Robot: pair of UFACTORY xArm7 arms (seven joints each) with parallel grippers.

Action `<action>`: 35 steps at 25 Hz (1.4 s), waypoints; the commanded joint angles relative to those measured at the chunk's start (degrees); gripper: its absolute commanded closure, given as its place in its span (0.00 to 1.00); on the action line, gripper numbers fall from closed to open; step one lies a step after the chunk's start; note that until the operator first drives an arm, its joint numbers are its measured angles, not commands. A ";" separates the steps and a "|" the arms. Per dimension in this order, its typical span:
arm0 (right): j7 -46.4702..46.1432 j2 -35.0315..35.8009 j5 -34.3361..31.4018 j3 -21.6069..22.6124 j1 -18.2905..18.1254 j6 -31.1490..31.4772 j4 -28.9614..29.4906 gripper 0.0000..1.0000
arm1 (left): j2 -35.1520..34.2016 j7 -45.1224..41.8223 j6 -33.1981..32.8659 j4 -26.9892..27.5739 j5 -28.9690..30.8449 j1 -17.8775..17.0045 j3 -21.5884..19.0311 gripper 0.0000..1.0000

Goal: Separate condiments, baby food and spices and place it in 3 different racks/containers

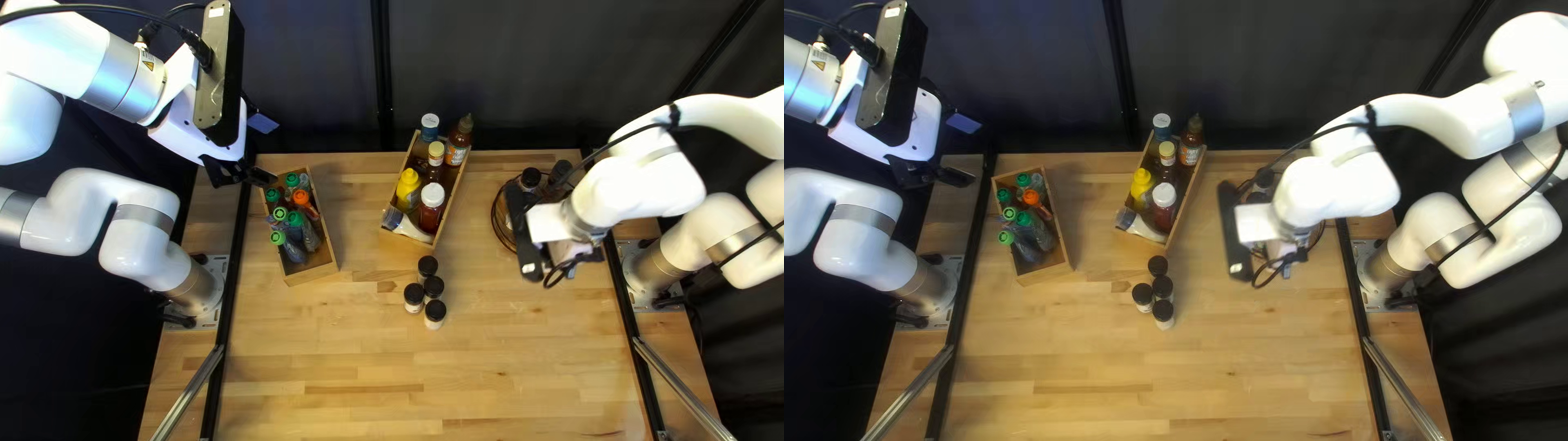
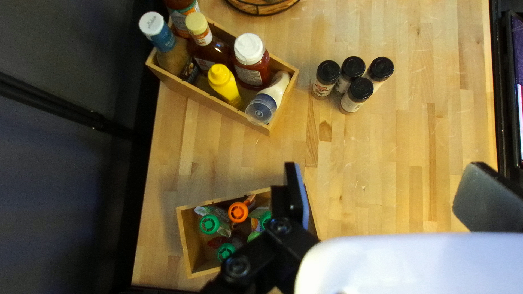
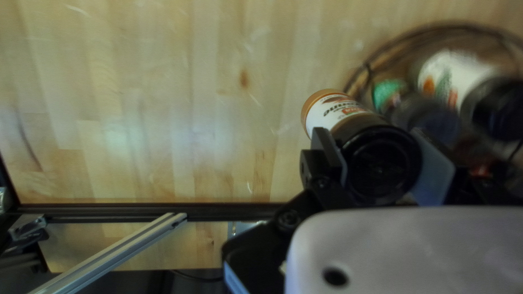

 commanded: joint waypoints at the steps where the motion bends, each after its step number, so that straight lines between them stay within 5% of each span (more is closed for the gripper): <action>1: 4.84 -6.14 -2.48 1.56 -3.90 1.90 -4.93 1.00 | 0.00 0.00 0.00 0.00 0.00 0.00 0.00 0.00; 14: 5.79 -17.61 -9.91 -3.65 -13.45 -3.82 -16.52 1.00 | 0.00 0.00 0.00 0.00 0.00 0.00 0.00 0.00; 25: 5.60 -15.09 -11.17 -6.77 -14.44 -10.09 -18.54 0.97 | 0.00 0.00 0.00 0.00 0.00 0.00 0.00 0.00; 26: 5.55 -14.82 -11.17 -6.98 -14.42 -10.42 -18.60 0.89 | 0.00 0.00 0.00 0.00 0.00 0.00 0.00 0.00; 29: 5.15 -13.78 -11.12 -7.77 -14.22 -11.43 -18.61 0.39 | 0.00 0.00 0.00 0.00 0.00 0.00 0.00 0.00; 35: 5.08 -13.97 -10.14 -7.30 -13.09 -10.71 -17.83 0.20 | 0.00 0.00 0.00 0.00 0.00 0.00 0.00 0.00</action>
